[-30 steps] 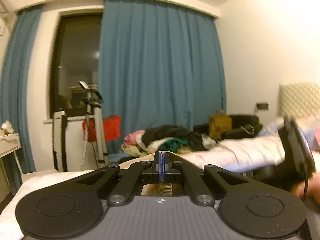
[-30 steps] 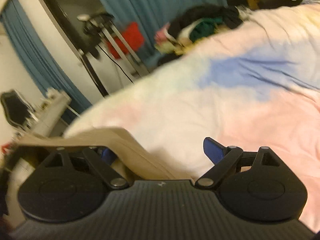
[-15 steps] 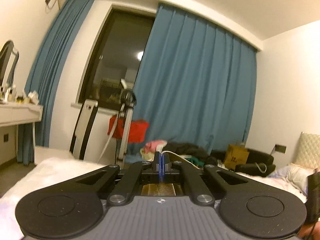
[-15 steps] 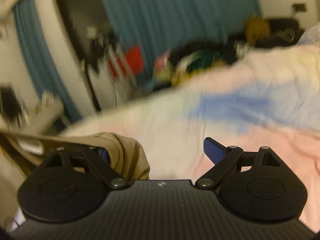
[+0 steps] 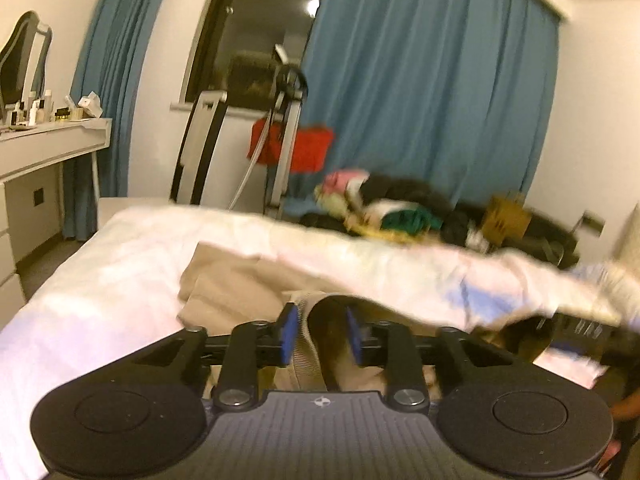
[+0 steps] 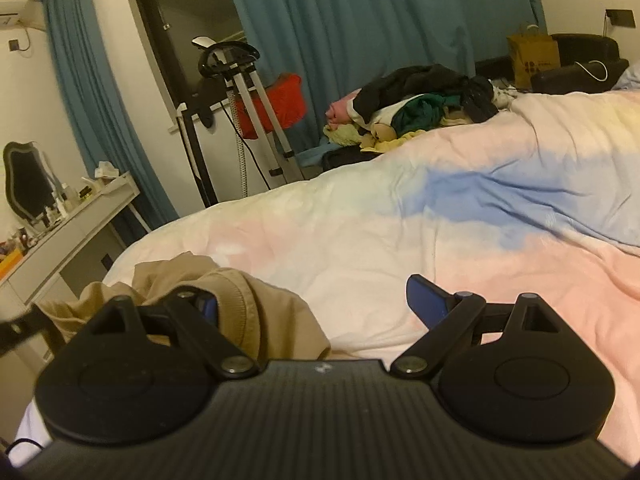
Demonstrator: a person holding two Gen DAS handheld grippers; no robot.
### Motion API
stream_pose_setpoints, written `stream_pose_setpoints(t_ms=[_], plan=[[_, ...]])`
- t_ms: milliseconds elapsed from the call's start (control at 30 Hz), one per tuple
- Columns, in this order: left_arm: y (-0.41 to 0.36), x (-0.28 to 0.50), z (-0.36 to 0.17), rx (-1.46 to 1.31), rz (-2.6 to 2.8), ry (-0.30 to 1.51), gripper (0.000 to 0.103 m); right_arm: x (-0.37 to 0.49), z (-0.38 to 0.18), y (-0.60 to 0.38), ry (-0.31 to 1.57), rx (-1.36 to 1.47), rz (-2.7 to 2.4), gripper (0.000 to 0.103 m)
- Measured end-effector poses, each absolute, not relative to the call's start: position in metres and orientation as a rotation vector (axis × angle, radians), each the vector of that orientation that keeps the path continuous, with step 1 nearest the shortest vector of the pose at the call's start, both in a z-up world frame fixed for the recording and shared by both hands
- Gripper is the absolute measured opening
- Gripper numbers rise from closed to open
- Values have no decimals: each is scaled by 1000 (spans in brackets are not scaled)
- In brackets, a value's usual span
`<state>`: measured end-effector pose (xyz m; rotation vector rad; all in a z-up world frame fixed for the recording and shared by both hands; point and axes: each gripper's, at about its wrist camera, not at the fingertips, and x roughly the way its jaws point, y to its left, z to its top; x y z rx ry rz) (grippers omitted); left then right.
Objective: Fold clothes
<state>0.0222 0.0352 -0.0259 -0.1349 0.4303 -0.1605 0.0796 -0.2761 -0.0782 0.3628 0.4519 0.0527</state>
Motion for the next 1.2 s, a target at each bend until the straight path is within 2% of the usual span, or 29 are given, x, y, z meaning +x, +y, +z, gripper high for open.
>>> stream_pose_setpoints(t_ms=[33, 133, 367, 433, 533, 667, 833, 1033, 1200], plan=[[32, 24, -30, -106, -137, 447, 38, 80, -78, -276, 449, 365, 55, 90], [25, 30, -39, -48, -43, 481, 38, 80, -79, -276, 446, 368, 56, 90], [47, 58, -56, -133, 136, 581, 44, 92, -105, -270, 587, 235, -54, 91], [53, 54, -48, -175, 134, 543, 45, 90, -107, -273, 577, 236, -84, 90], [55, 41, -22, -184, 121, 417, 52, 80, -89, -278, 483, 248, -109, 90], [51, 19, 40, -187, 115, 214, 53, 71, -28, -286, 344, 276, -97, 90], [49, 9, 155, -222, 98, 13, 53, 57, 95, -286, 166, 267, -44, 90], [63, -24, 292, -263, 35, -142, 53, 21, 244, -289, -28, 268, 53, 91], [70, -63, 377, -268, -48, -181, 56, -29, 328, -295, -129, 227, 134, 91]])
